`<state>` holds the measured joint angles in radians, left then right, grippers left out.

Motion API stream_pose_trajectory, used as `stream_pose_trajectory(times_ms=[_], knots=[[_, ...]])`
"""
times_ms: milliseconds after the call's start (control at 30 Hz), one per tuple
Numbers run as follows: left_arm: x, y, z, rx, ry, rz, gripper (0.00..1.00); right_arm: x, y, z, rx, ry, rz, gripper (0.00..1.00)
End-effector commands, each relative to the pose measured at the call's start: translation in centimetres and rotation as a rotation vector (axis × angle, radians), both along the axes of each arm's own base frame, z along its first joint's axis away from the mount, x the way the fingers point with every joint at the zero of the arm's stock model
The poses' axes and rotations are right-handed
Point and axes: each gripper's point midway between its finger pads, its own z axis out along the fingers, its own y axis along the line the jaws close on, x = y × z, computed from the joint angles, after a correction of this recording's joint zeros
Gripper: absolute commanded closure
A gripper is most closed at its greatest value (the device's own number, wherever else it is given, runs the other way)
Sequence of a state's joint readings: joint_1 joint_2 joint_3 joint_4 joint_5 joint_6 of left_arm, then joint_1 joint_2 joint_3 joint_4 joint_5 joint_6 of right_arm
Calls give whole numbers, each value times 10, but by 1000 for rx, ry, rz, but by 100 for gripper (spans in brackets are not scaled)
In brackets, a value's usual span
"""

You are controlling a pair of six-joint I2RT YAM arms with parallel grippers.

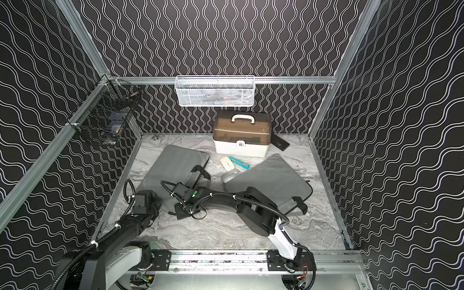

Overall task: Put the mouse into the laptop bag
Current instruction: Unzip the zipper on the zippered laptop bag.

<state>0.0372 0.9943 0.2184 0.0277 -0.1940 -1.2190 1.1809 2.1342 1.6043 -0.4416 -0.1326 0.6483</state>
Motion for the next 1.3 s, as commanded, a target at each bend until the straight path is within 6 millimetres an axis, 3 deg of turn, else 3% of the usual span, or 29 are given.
stream_pose_trajectory(times_ms=[0, 200, 400, 533, 667, 833, 1033, 1267], knots=[[-20, 11, -11, 31, 91, 67, 100, -15, 9, 14, 68, 36, 27, 100], [-32, 19, -8, 42, 106, 131, 100, -8, 4, 4, 58, 27, -3, 100], [-65, 33, 2, 90, 105, 228, 100, 40, -6, -24, 20, 47, -102, 100], [-64, 27, 3, 75, 66, 182, 100, 70, -17, -27, -1, 32, -163, 100], [-59, 21, 6, 72, 89, 130, 65, 102, -41, -25, 2, 24, -247, 100], [-43, 4, 1, 20, 111, 28, 32, 128, -64, -24, -13, 13, -306, 100], [-24, -12, -1, -29, 78, -53, 12, 136, -67, -24, -19, 8, -310, 100], [2, -26, 0, -50, 49, -113, 5, 134, -63, -24, -9, 24, -297, 100]])
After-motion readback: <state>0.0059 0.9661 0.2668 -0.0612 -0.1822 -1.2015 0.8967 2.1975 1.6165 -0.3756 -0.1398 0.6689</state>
